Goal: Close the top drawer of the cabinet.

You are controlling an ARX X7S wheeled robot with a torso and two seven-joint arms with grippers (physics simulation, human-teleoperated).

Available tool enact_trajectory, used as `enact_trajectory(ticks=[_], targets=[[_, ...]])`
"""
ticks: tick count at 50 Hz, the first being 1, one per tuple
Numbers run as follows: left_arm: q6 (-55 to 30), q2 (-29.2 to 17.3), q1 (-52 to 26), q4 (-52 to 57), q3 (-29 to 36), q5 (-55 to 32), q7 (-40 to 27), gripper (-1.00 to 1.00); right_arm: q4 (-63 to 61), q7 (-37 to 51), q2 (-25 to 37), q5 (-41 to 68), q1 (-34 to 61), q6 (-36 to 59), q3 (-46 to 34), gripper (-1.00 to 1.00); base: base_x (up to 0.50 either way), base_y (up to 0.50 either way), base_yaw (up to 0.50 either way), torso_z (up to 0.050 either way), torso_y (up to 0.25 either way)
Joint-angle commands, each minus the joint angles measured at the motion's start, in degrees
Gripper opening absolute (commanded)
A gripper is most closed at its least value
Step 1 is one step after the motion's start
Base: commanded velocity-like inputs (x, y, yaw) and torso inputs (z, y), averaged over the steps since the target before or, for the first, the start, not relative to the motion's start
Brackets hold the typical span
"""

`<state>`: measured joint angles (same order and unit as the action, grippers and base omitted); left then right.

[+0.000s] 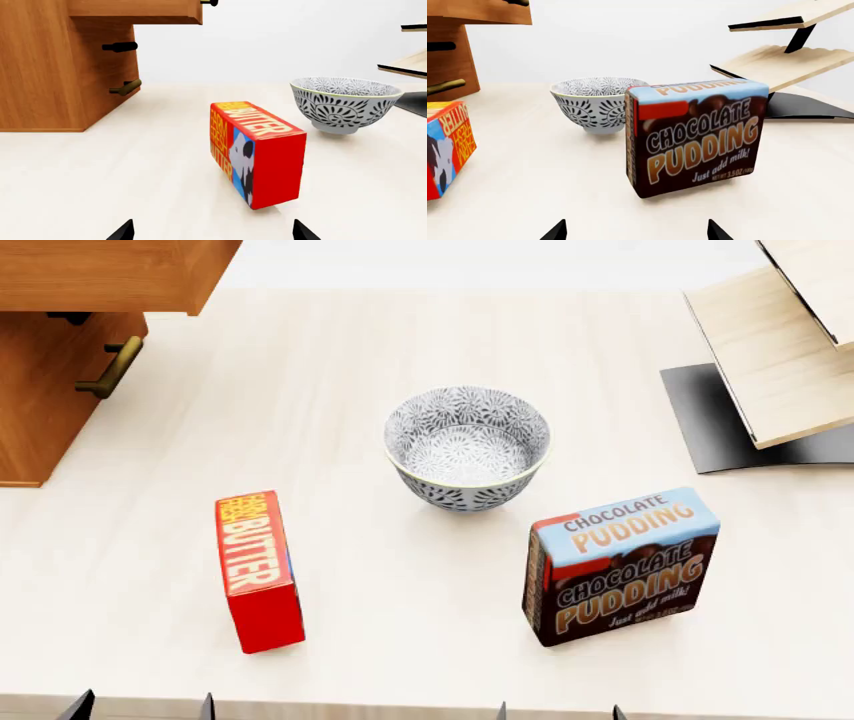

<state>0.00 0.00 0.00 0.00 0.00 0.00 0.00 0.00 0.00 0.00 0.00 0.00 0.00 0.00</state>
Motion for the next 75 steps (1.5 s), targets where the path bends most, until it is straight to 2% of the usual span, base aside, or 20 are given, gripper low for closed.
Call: enact_trajectory(ticks=[1, 5, 7, 11, 15, 17, 18, 20, 24, 25, 29, 36, 42, 47, 54, 75], targets=[[0.1, -0.7, 0.0, -0.1, 0.8, -0.7, -0.8, 1.0, -0.1, 2.0, 1.6, 1.6, 0.0, 0.1, -2.0, 1.0, 0.0, 0.0, 0.0, 0.0, 0.0], [0.7, -1.7, 0.2, -0.2, 2.1, -1.5, -1.7, 1.0, 0.4, 2.9, 2.3, 2.0, 0.0, 0.1, -2.7, 1.0, 0.0, 0.0, 0.0, 0.0, 0.0], [5.4, -2.3, 0.6, -0.8, 3.2, -0.3, -2.2, 1.0, 0.5, 3.8, 2.5, 1.4, 0.0, -0.2, -3.1, 1.0, 0.0, 0.0, 0.0, 0.0, 0.0], [4.4, -2.9, 1.1, 0.2, 4.1, 0.1, -2.9, 1.0, 0.1, 3.8, 3.0, 2.4, -0.2, 0.2, -3.5, 1.0, 0.0, 0.0, 0.0, 0.0, 0.0], [-1.9, -3.3, -0.5, -0.1, 4.4, 3.2, -6.3, 1.0, 0.5, 6.9, 3.6, -0.9, 0.9, 2.4, -4.3, 1.0, 0.0, 0.0, 0.0, 0.0, 0.0], [-10.8, -3.3, -1.8, 3.5, 3.4, -0.1, -4.5, 1.0, -0.7, 8.5, 4.0, -3.0, 2.0, 4.6, -4.6, 1.0, 0.0, 0.0, 0.0, 0.0, 0.0], [-14.6, -3.4, -3.1, 6.4, 3.0, 0.1, -5.2, 1.0, -5.3, 6.3, 3.9, 0.6, 3.6, 12.7, -3.6, 1.0, 0.0, 0.0, 0.0, 0.0, 0.0], [-18.8, -3.8, -4.3, 10.1, 2.9, -0.9, -4.7, 1.0, -8.3, 6.3, 4.4, 0.9, 4.6, 15.8, -3.6, 1.0, 0.0, 0.0, 0.0, 0.0, 0.0], [-30.9, -4.2, -9.2, 20.4, 0.7, -5.1, -4.1, 1.0, -18.9, 6.8, 5.7, 0.2, 9.2, 27.6, -3.6, 1.0, 0.0, 0.0, 0.0, 0.0, 0.0], [-36.6, -4.0, -10.8, 24.6, -0.7, -7.9, -3.5, 1.0, -22.7, 6.4, 5.9, 0.8, 11.4, 33.4, -3.2, 1.0, 0.0, 0.0, 0.0, 0.0, 0.0], [-43.5, -4.5, -12.6, 32.5, -2.2, -11.7, -3.0, 1.0, -29.1, 6.1, 6.6, 1.5, 14.8, 42.4, -2.9, 1.0, 0.0, 0.0, 0.0, 0.0, 0.0], [-55.8, -3.8, -17.5, 40.0, -7.1, -18.7, -4.0, 1.0, -35.9, 5.9, 6.2, 3.9, 18.3, 49.9, -1.1, 1.0, 0.0, 0.0, 0.0, 0.0, 0.0], [-57.6, -4.2, -17.9, 40.6, -7.4, -20.0, -4.9, 1.0, -37.9, 5.4, 6.2, 5.5, 18.6, 50.9, -0.5, 1.0, 0.0, 0.0, 0.0, 0.0, 0.0], [-54.4, -5.6, -17.2, 40.6, -5.2, -18.2, -5.4, 1.0, -37.3, 5.4, 6.4, 5.9, 17.9, 49.7, -0.3, 1.0, 0.0, 0.0, 0.0, 0.0, 0.0], [-53.6, -5.8, -16.3, 39.9, -5.4, -18.7, -5.6, 1.0, -37.2, 4.9, 6.6, 7.2, 17.3, 48.3, 0.0, 1.0, 0.0, 0.02, 0.0, 0.0, 0.0], [-50.4, -7.0, -15.5, 39.5, -4.8, -18.4, -7.4, 1.0, -36.6, 5.8, 7.3, 8.2, 16.1, 45.5, -0.7, 1.0, 0.0, 0.5, 0.0, 0.0, 0.0]])
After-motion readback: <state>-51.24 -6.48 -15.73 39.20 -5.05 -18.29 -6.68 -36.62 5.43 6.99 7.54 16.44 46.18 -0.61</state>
